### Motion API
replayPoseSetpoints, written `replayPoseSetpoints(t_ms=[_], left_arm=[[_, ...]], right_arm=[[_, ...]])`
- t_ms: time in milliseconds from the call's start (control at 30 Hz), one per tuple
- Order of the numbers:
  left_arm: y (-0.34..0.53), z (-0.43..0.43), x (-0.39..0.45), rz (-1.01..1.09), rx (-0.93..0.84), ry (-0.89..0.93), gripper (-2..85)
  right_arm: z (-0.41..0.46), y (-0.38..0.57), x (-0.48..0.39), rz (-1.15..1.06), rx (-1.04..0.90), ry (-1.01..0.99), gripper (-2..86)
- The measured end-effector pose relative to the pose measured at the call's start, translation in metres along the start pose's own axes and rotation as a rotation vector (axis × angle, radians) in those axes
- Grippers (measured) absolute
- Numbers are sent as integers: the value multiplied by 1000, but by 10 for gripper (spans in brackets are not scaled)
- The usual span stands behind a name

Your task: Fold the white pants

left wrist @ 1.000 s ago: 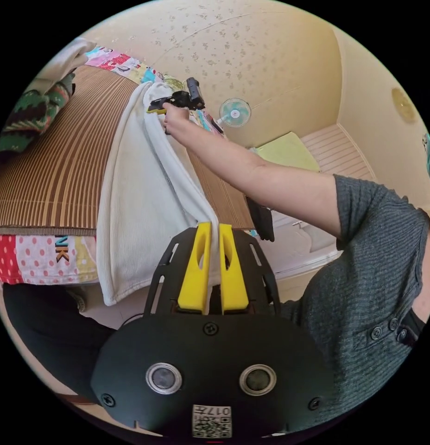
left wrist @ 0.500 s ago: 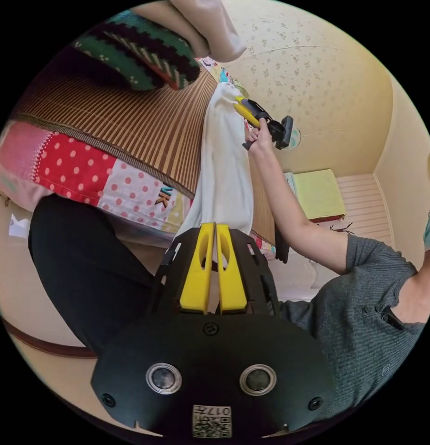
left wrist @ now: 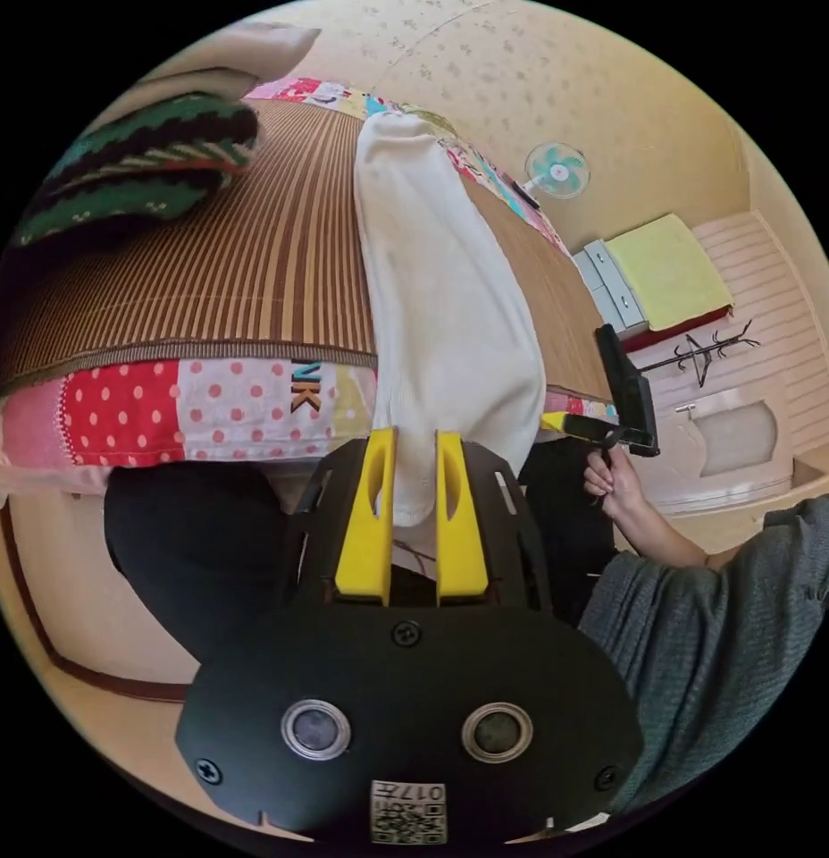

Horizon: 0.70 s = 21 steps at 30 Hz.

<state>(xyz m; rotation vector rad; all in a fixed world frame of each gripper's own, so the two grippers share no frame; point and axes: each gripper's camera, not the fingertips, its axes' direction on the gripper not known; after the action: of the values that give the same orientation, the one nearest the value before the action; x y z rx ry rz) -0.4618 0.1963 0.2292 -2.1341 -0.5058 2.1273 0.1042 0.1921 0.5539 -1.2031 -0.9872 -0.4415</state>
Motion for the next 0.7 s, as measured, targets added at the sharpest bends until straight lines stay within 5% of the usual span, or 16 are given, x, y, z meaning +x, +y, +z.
replayPoseSetpoints(t_ms=[100, 333, 500, 600, 700], left_arm=[[-16, 9, 7, -15, -103, -13, 40], [-21, -47, -26, 71, 39, 492, -2], [-23, -6, -55, -117, -135, 284, 9], [-24, -3, -38, -100, -85, 314, 54], [-24, -8, -33, -114, -45, 162, 115]], right_arm=[[-15, -15, 3, -58, -73, 28, 53], [-76, -15, 48, -72, 23, -306, 22], [-36, -11, 73, 38, -208, 31, 16], [-47, -7, 75, 0, -154, 0, 30], [-56, -13, 91, 42, -81, -87, 91]])
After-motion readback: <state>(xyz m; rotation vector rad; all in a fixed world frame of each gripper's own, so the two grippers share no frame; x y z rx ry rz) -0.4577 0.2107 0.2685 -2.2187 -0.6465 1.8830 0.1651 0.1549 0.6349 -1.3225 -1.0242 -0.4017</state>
